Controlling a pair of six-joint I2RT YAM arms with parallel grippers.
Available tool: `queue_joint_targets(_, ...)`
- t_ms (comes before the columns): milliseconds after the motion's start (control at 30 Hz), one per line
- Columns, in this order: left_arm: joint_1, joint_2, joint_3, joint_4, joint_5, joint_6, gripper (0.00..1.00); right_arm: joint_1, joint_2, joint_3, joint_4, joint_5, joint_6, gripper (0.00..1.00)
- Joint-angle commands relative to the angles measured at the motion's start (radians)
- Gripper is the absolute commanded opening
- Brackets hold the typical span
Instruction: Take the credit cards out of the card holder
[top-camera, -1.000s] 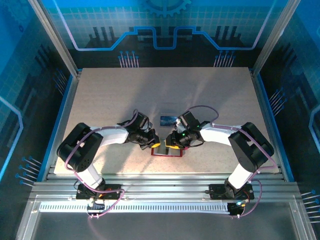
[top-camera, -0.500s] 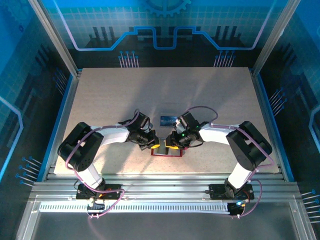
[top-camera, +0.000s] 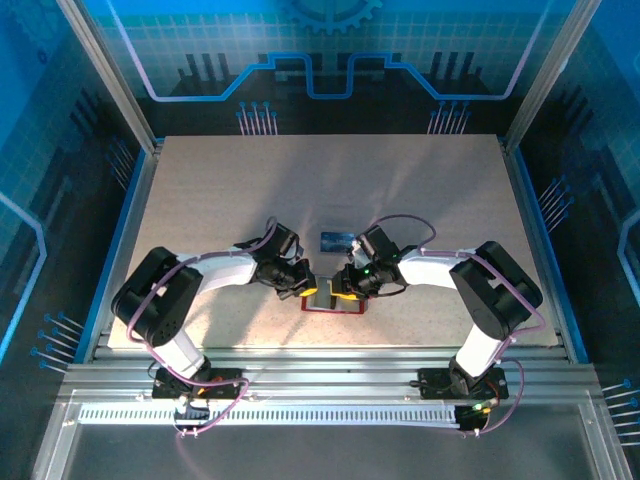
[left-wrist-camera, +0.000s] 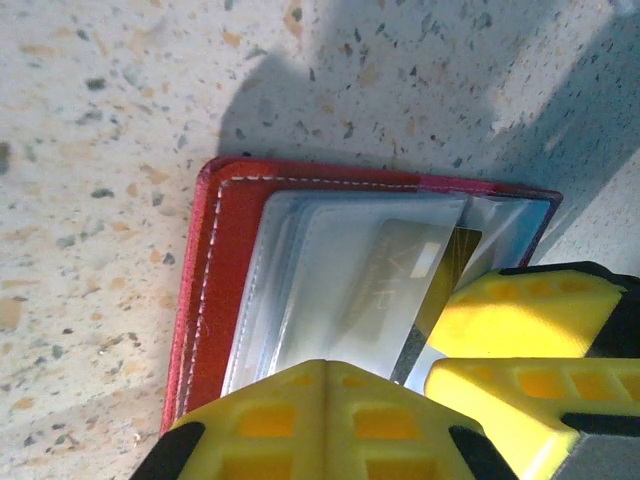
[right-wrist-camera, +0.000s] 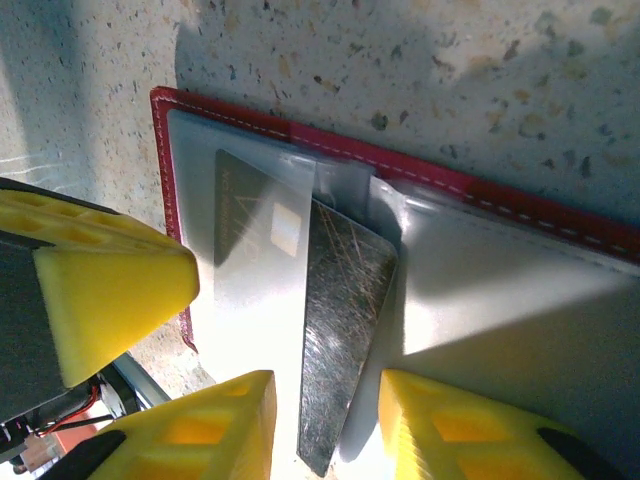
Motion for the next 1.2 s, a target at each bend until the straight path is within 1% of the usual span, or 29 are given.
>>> queue_joint_targets(0,-0.006,-0.022,0.03,-0.063,-0.028,0.032,0.01,-0.001,0.01,-0.013,-0.001,-0.016,0.009,0.33)
queue_joint_targets(333,-0.006,0.026,0.013,-0.026,-0.001,0.035,0.01,-0.002,-0.006,-0.012,0.01,-0.029,0.02,0.32)
queue_joint_targets(633,-0.006,0.031,0.013,-0.034,0.004,0.045,0.0,-0.004,0.009,-0.027,0.051,-0.046,0.043,0.32)
queue_joint_targets(1167,-0.005,0.03,0.015,-0.047,-0.003,0.054,0.0,-0.01,0.003,-0.032,0.078,-0.058,0.056,0.24)
